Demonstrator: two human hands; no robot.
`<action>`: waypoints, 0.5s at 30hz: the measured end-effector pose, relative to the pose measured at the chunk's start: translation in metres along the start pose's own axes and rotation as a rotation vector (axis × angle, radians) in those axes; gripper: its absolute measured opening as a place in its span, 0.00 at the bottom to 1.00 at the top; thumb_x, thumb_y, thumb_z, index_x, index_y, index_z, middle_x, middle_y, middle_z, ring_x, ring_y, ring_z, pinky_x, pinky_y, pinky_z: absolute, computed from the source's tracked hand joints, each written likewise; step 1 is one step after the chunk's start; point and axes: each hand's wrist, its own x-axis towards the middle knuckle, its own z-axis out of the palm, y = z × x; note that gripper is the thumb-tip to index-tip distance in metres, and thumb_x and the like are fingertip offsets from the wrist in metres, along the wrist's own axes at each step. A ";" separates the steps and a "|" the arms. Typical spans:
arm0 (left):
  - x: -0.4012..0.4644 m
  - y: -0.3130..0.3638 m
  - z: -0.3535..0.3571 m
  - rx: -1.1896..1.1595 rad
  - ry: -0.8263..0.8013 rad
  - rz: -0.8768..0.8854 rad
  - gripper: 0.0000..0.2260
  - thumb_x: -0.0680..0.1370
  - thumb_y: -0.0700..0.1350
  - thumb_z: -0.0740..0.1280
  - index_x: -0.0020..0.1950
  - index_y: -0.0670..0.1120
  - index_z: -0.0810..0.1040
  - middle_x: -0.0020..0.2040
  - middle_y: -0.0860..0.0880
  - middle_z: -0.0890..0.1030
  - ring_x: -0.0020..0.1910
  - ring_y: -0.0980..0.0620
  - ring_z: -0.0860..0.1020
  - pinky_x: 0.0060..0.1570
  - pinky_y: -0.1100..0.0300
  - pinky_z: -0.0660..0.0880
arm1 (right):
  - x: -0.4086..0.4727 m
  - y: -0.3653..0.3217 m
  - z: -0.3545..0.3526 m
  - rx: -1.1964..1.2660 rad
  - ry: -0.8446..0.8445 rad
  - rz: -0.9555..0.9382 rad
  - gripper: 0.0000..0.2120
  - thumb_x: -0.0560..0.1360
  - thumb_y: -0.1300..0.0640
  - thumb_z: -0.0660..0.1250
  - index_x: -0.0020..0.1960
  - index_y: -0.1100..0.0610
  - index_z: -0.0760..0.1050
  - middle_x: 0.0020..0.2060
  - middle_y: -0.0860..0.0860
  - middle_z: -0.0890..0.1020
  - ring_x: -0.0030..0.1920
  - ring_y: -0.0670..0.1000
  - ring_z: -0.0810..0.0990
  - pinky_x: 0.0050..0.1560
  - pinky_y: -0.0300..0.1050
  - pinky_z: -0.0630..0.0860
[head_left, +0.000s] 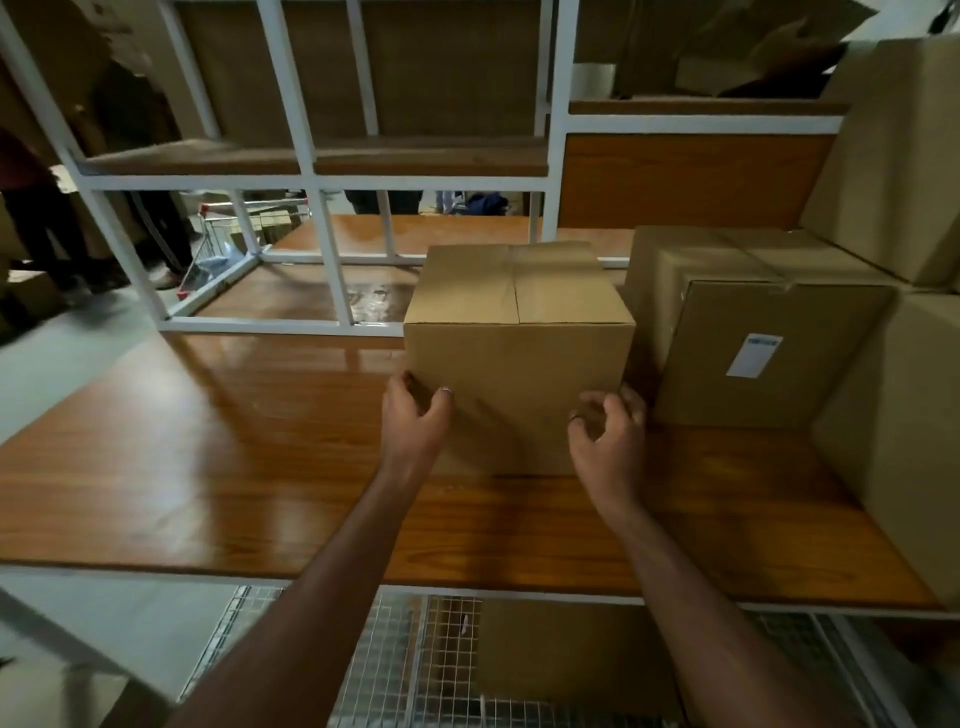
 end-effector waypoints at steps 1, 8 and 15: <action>0.001 0.000 -0.005 -0.012 0.011 -0.001 0.32 0.72 0.56 0.68 0.74 0.49 0.65 0.67 0.48 0.73 0.64 0.49 0.74 0.64 0.46 0.76 | -0.004 0.000 0.005 -0.005 0.008 -0.022 0.10 0.76 0.61 0.70 0.56 0.56 0.79 0.70 0.55 0.68 0.69 0.55 0.71 0.56 0.38 0.71; 0.020 -0.018 -0.076 -0.040 0.200 -0.019 0.34 0.68 0.61 0.68 0.71 0.50 0.68 0.63 0.48 0.76 0.62 0.48 0.77 0.62 0.44 0.78 | -0.017 -0.033 0.062 0.036 -0.098 -0.138 0.07 0.75 0.61 0.70 0.53 0.58 0.80 0.65 0.55 0.73 0.65 0.53 0.73 0.55 0.31 0.68; 0.054 -0.028 -0.182 0.016 0.329 0.023 0.27 0.77 0.49 0.68 0.75 0.47 0.66 0.66 0.47 0.76 0.64 0.49 0.76 0.64 0.47 0.77 | -0.036 -0.095 0.153 0.098 -0.325 -0.227 0.05 0.75 0.62 0.70 0.50 0.59 0.81 0.65 0.56 0.74 0.66 0.49 0.71 0.50 0.13 0.57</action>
